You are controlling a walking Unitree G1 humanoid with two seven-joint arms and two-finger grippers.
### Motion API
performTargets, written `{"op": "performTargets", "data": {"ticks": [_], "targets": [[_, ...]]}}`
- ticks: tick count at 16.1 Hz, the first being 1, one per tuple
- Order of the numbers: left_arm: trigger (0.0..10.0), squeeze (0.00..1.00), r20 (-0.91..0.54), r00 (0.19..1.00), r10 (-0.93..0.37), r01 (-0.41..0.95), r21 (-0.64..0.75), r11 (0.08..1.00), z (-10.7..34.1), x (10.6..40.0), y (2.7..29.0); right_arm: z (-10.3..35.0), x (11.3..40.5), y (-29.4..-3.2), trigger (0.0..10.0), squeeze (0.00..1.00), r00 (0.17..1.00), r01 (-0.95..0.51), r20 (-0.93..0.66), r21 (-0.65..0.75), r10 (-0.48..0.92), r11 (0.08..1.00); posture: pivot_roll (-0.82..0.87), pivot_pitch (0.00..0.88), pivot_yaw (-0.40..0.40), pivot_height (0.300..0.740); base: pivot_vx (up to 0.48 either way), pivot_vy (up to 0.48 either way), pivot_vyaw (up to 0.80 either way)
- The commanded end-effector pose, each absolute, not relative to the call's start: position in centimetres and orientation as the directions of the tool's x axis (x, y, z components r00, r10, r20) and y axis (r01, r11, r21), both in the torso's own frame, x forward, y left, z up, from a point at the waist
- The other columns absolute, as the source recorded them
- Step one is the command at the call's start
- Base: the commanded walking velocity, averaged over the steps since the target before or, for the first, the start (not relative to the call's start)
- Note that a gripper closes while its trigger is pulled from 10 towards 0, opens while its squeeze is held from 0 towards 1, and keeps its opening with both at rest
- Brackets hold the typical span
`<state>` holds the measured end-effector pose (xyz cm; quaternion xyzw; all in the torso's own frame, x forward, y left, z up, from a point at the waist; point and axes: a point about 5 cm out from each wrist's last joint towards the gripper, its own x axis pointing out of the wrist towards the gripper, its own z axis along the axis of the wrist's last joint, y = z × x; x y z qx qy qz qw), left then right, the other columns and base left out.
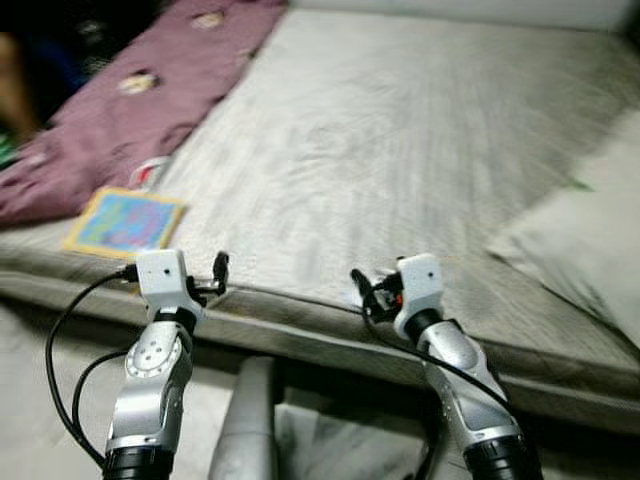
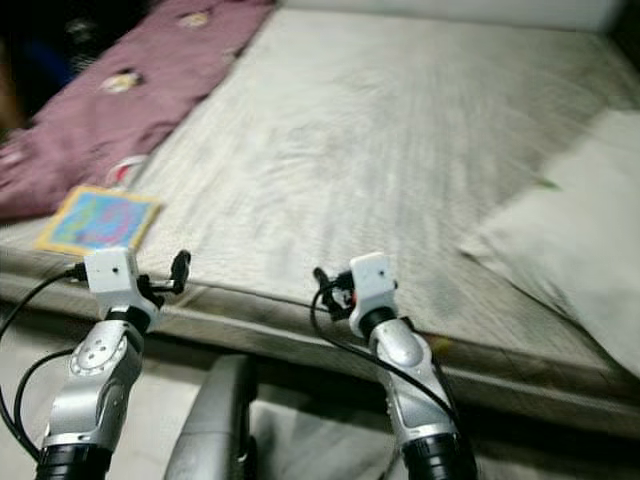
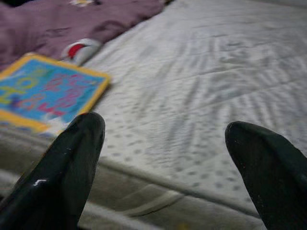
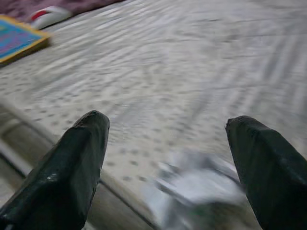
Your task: Clean up the room
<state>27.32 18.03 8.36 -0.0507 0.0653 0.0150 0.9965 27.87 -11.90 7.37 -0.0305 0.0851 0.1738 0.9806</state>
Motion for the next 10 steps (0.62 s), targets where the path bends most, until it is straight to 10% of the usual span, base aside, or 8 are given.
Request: {"op": "performTargets", "data": {"ticks": [1, 10], "targets": [[10.0, 0.0, -0.149, 0.988, 0.028, -0.042, -0.095, 0.995, 8.1, 27.2, 18.2, 7.4, 28.0, -11.8, 10.0, 0.0, 0.919, -0.36, -0.19, -0.036, 0.347, 0.932, 0.04, 0.041, 0.022, 0.551, 0.0, 0.0, 0.58], [10.0, 0.0, -0.15, 0.988, 0.035, -0.049, -0.089, 0.995, 8.3, 27.2, 18.3, 8.0, 29.3, -11.1, 10.0, 0.0, 0.921, -0.371, -0.151, -0.055, 0.36, 0.927, 0.05, 0.05, 0.023, 0.551, 0.0, 0.0, 0.16]]}}
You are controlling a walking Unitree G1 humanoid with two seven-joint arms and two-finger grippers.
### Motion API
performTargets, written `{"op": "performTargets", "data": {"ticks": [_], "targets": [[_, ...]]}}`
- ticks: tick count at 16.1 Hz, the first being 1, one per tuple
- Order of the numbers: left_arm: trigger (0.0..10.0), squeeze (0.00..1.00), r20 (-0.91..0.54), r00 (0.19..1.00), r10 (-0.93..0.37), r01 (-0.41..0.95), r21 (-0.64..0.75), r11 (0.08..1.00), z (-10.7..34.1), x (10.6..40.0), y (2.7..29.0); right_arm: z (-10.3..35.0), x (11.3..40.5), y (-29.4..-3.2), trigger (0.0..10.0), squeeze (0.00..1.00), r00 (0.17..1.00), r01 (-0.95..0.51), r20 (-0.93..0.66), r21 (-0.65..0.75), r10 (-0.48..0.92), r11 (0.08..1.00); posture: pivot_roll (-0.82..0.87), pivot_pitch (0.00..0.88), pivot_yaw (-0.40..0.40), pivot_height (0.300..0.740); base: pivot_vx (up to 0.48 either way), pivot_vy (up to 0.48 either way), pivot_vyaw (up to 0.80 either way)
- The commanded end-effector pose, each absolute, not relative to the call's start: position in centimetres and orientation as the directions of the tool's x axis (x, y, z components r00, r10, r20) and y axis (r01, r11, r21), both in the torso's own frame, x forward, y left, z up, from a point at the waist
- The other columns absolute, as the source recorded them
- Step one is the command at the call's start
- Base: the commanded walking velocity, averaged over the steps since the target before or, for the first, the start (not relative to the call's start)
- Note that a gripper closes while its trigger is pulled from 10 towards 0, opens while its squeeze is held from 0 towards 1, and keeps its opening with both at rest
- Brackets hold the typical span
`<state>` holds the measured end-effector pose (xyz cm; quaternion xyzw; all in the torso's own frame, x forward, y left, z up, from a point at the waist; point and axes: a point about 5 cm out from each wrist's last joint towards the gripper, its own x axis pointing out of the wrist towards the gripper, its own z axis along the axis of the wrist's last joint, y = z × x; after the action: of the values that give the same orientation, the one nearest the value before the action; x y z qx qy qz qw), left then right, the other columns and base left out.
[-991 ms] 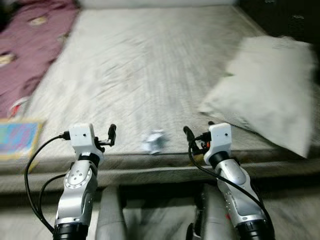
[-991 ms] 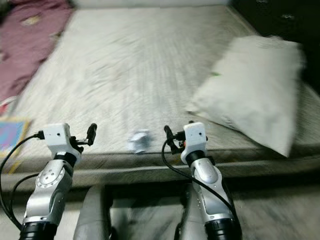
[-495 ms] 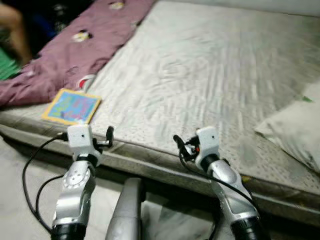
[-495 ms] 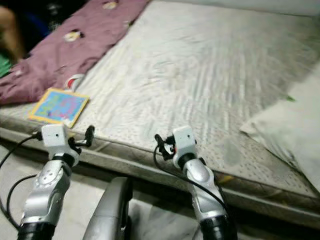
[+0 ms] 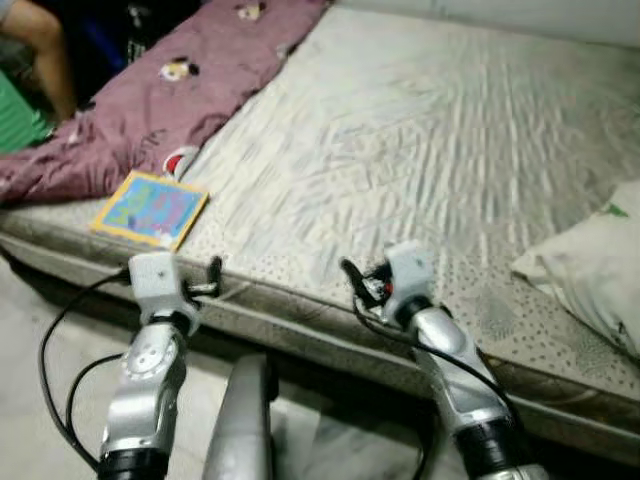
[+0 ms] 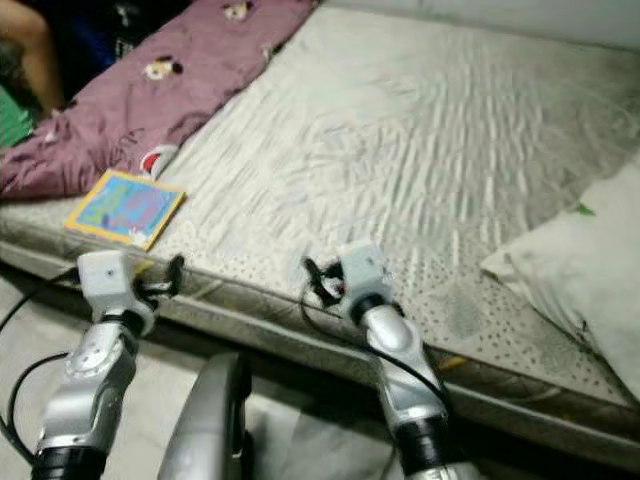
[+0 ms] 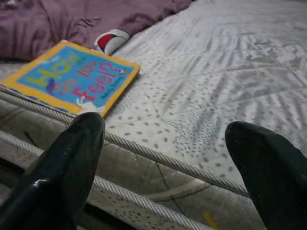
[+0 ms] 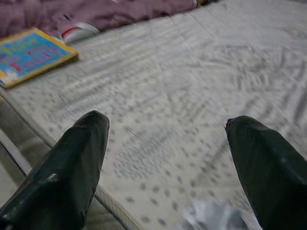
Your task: Clean up the room
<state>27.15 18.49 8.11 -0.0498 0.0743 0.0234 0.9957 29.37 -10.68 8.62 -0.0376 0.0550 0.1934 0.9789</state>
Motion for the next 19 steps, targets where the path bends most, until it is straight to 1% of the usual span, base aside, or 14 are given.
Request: {"op": "performTargets", "data": {"ticks": [1, 2, 4, 7, 10, 11, 14, 15, 19], "targets": [[10.0, 0.0, -0.15, 0.988, 0.035, -0.048, -0.089, 0.995, 8.3, 27.2, 18.3, 7.8, 29.3, -11.1, 10.0, 0.0, 0.92, -0.371, -0.154, -0.039, 0.361, 0.928, 0.06, 0.052, 0.019, 0.551, 0.0, 0.0, 0.0], [10.0, 0.0, -0.152, 0.988, 0.034, -0.048, -0.089, 0.995, 8.3, 27.2, 18.3, 7.7, 29.3, -11.1, 10.0, 0.0, 0.919, -0.37, -0.158, -0.031, 0.361, 0.928, 0.06, 0.052, 0.019, 0.551, 0.0, 0.0, 0.0], [10.0, 0.0, -0.153, 0.988, 0.035, -0.049, -0.088, 0.995, 8.3, 27.2, 18.3, 7.6, 29.3, -11.1, 10.0, 0.0, 0.919, -0.37, -0.154, -0.027, 0.362, 0.929, 0.06, 0.055, 0.018, 0.526, 0.0, 0.0, 0.0], [10.0, 0.0, -0.153, 0.988, 0.033, -0.046, -0.083, 0.995, 8.3, 27.2, 18.3, 8.0, 29.7, -11.0, 10.0, 0.0, 0.932, -0.352, -0.117, -0.062, 0.343, 0.934, 0.06, 0.055, 0.018, 0.526, 0.0, 0.0, 0.0], [10.0, 0.0, -0.15, 0.988, 0.031, -0.044, -0.08, 0.996, 8.4, 27.1, 18.2, 8.0, 30.6, -10.4, 10.0, 0.0, 0.934, -0.347, -0.125, -0.098, 0.335, 0.933, 0.07, 0.059, 0.015, 0.526, 0.0, 0.0, 0.0], [10.0, 0.0, -0.144, 0.989, 0.032, -0.043, -0.072, 0.996, 8.6, 27.0, 18.2, 7.9, 31.2, -10.1, 10.0, 0.0, 0.935, -0.342, -0.137, -0.121, 0.326, 0.932, 0.08, 0.064, 0.013, 0.526, 0.0, 0.0, 0.0], [10.0, 0.0, -0.131, 0.991, 0.036, -0.045, -0.067, 0.997, 9.0, 26.2, 18.0, 7.6, 31.9, -10.0, 10.0, 0.0, 0.941, -0.324, -0.146, -0.129, 0.305, 0.937, 0.11, 0.1, 0.001, 0.526, 0.0, 0.0, 0.0], [10.0, 0.0, -0.128, 0.991, 0.036, -0.045, -0.066, 0.997, 9.2, 25.9, 17.9, 7.4, 31.9, -10.1, 10.0, 0.0, 0.942, -0.318, -0.152, -0.132, 0.298, 0.939, 0.12, 0.112, -0.005, 0.526, 0.0, 0.0, 0.0], [10.0, 0.0, -0.133, 0.99, 0.044, -0.052, -0.059, 0.997, 9.9, 24.5, 17.7, 6.3, 32.8, -12.0, 10.0, 0.0, 0.968, -0.204, -0.189, -0.206, 0.166, 0.957, 0.18, 0.166, -0.015, 0.526, 0.0, 0.0, 0.0]]}}
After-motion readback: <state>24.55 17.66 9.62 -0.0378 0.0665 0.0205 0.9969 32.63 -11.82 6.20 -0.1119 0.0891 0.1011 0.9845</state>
